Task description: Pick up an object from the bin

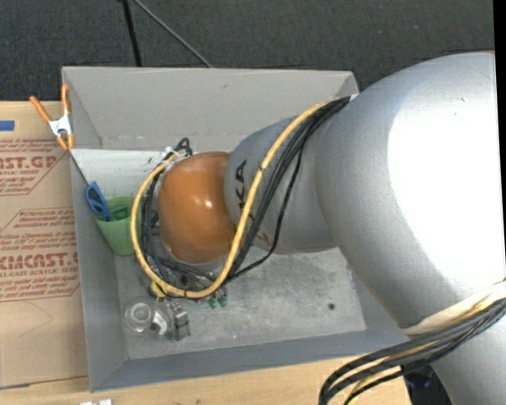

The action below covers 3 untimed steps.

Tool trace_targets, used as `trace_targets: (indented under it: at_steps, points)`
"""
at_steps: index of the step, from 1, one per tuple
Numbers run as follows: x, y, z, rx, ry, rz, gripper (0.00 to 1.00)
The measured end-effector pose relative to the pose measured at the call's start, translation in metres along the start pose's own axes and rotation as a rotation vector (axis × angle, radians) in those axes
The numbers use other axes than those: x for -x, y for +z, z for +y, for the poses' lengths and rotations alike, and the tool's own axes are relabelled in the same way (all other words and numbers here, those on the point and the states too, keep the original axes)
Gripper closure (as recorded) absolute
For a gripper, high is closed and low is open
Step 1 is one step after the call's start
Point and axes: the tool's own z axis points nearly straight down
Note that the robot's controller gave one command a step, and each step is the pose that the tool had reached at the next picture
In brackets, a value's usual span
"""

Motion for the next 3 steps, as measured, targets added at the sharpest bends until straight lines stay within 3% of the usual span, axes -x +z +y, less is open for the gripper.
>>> trace_targets:
  at_steps: [1, 2, 3]
  points:
    - [0.0, 0.0, -0.001, 0.0, 0.001, 0.0, 1.0]
    - [0.0, 0.0, 0.0, 0.0, 0.001, 0.002, 0.0]
    - [0.016, 0.011, 0.024, 0.001, 0.057, 0.001, 0.0]
